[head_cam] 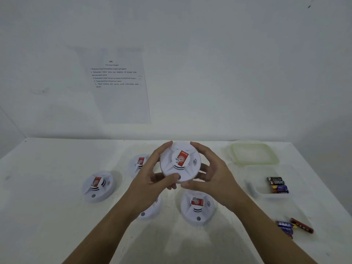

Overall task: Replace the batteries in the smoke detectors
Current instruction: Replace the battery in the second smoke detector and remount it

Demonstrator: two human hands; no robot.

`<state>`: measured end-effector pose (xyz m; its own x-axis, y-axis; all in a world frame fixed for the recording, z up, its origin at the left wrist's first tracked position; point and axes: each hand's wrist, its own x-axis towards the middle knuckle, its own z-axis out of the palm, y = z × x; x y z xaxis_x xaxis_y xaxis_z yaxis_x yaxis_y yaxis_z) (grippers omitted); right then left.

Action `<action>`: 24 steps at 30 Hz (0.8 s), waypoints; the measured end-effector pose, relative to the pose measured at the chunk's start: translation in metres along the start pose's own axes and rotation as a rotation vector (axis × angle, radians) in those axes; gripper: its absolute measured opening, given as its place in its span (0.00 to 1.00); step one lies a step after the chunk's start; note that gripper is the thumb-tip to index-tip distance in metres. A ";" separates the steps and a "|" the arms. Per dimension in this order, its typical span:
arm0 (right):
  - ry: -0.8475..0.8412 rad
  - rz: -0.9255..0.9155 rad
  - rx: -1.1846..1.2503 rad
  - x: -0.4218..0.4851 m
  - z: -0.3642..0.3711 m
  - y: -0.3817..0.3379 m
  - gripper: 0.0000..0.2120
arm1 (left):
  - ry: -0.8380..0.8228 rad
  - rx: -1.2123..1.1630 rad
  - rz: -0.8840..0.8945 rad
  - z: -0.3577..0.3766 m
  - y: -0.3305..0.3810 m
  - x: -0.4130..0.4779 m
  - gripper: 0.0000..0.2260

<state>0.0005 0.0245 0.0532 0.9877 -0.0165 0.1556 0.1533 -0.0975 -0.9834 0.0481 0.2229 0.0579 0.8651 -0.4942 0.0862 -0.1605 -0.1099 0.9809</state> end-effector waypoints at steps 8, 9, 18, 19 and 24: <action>-0.028 -0.072 0.061 -0.001 0.003 0.003 0.37 | 0.010 -0.051 0.029 -0.001 0.000 -0.001 0.28; -0.038 -0.076 0.070 -0.001 0.003 0.004 0.36 | 0.015 -0.056 0.030 -0.001 0.000 -0.001 0.28; -0.059 -0.060 0.063 -0.003 0.003 0.009 0.37 | -0.023 -0.059 0.038 -0.001 -0.002 -0.001 0.26; -0.062 -0.054 0.067 -0.003 0.003 0.009 0.37 | -0.023 -0.051 0.033 -0.002 -0.002 0.000 0.26; -0.092 -0.033 0.085 -0.001 -0.002 0.008 0.36 | -0.012 -0.022 0.025 -0.004 0.000 0.004 0.26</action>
<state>0.0003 0.0219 0.0457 0.9801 0.0769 0.1829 0.1842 -0.0113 -0.9828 0.0538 0.2247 0.0590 0.8552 -0.5066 0.1091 -0.1718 -0.0785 0.9820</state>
